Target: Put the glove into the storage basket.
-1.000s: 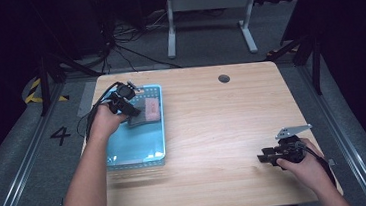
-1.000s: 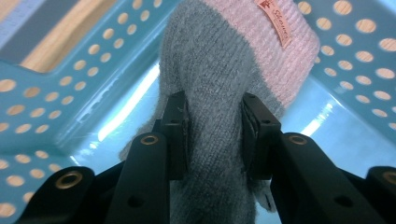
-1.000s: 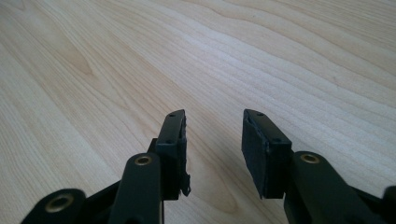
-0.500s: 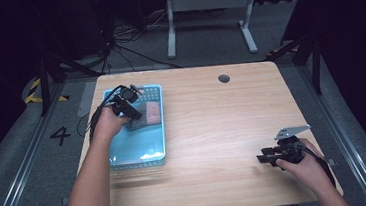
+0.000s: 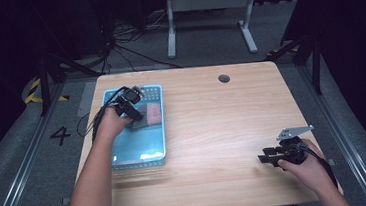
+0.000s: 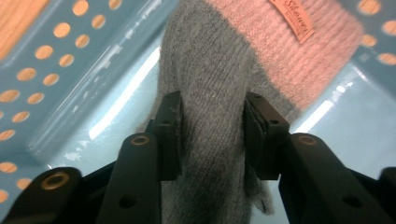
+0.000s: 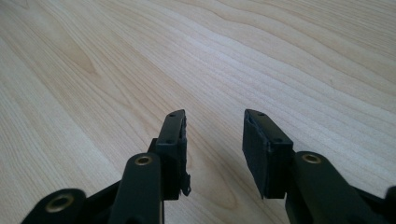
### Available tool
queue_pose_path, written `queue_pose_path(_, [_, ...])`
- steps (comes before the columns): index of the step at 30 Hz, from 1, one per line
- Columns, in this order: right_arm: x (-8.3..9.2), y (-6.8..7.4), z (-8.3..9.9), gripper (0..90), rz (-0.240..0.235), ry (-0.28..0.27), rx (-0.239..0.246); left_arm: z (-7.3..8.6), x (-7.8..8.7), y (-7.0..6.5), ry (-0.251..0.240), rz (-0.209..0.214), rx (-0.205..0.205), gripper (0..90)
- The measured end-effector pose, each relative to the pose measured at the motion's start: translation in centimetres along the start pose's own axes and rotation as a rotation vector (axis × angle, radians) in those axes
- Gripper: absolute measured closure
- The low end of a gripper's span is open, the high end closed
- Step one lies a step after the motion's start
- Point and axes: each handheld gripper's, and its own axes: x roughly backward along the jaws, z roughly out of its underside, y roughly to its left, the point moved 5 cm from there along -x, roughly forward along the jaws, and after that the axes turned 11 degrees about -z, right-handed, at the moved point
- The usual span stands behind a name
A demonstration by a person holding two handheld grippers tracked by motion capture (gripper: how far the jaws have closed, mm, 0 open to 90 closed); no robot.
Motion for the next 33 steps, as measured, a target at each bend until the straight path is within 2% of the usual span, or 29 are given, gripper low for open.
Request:
queue_pose_path(4, [0.1,0.1,0.0,61.1,0.000,-0.002,0.001,-0.1,-0.4,0.1,0.001,-0.022,0.011,54.3])
queue_pose_path(7, [0.2,0.1,0.0,61.1,-0.002,-0.004,0.003,0.1,-0.7,0.2,0.009,-0.014,0.024,49.2])
queue_pose_path(10, [0.3,0.2,-0.1,60.9,-0.004,-0.007,0.011,0.0,-0.6,0.4,-0.001,-0.024,0.030,44.7])
queue_pose_path(15, [0.3,0.2,-0.3,60.8,-0.008,-0.010,0.014,-0.3,0.4,0.3,-0.057,-0.037,0.044,43.5])
queue_pose_path(17, [0.3,0.1,-0.4,60.8,-0.009,-0.009,0.015,-0.5,1.2,0.2,-0.096,-0.035,0.060,43.5])
queue_pose_path(19, [0.3,0.1,-0.5,60.7,-0.012,-0.012,0.020,-0.7,1.9,0.1,-0.138,-0.014,0.079,43.9])
queue_pose_path(21, [0.3,0.1,-0.8,60.8,-0.016,-0.014,0.022,-0.6,2.5,-0.2,-0.143,0.002,0.096,50.5])
queue_pose_path(22, [0.2,0.1,-0.9,60.8,-0.019,-0.015,0.028,-0.5,2.6,-0.4,-0.144,0.009,0.100,58.2])
queue_pose_path(24, [0.0,0.2,-1.3,60.8,-0.026,-0.013,0.038,-0.3,2.6,-0.6,-0.131,0.002,0.104,67.5])
queue_pose_path(28, [-0.6,0.5,-1.7,60.8,-0.038,-0.005,0.057,0.4,1.3,0.0,-0.062,-0.046,0.190,76.6])
queue_pose_path(30, [-0.7,0.6,-1.9,60.8,-0.045,-0.002,0.064,0.7,0.5,0.4,-0.049,-0.040,0.237,80.9])
queue_pose_path(31, [-0.8,0.7,-1.9,60.8,-0.047,0.000,0.064,0.9,0.1,0.4,-0.044,-0.015,0.257,82.3])
queue_pose_path(33, [-0.7,0.6,-1.9,60.7,-0.045,-0.003,0.064,1.0,-0.5,0.4,-0.020,-0.004,0.254,84.1])
